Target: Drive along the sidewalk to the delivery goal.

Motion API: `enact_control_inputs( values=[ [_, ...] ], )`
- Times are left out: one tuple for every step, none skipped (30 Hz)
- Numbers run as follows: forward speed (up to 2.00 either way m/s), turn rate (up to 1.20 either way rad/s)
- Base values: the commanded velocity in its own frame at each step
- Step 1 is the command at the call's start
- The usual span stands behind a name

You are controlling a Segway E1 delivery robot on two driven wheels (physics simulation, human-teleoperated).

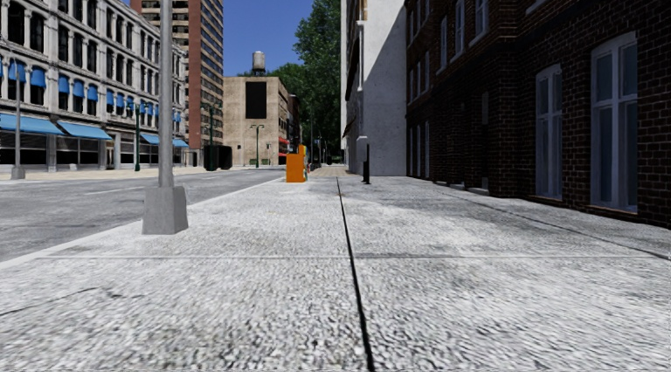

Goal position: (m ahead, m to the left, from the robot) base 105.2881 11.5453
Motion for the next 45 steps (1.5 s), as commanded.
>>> enact_control_inputs(
  values=[
    [2.00, 0.00],
    [2.00, 0.00],
    [2.00, 0.00],
    [2.00, 0.00],
    [2.00, 0.00],
    [2.00, 0.00],
    [2.00, 0.00],
    [2.00, 0.00],
    [2.00, 0.00],
    [2.00, 0.00],
    [2.00, 0.00],
    [2.00, 0.00],
    [2.00, 0.00],
    [2.00, 0.00],
    [2.00, 0.00],
    [2.00, 0.00],
    [2.00, 0.00],
    [2.00, 0.00],
    [2.00, 0.00],
    [2.00, 0.00],
    [2.00, 0.00],
    [2.00, 0.00],
    [2.00, 0.00],
    [2.00, 0.00],
    [2.00, 0.00],
    [2.00, 0.00],
    [2.00, 0.00],
    [2.00, 0.00],
    [2.00, 0.00],
    [2.00, 0.00],
    [2.00, 0.00],
    [2.00, 0.00],
    [2.00, 0.00],
    [2.00, 0.00],
    [2.00, 0.00],
    [2.00, 0.00],
    [2.00, 0.00],
    [2.00, 0.00],
    [2.00, 0.00],
    [2.00, 0.00],
    [2.00, 0.00],
    [2.00, 0.00],
    [2.00, 0.00],
    [2.00, 0.00],
    [2.00, 0.00]
  ],
)
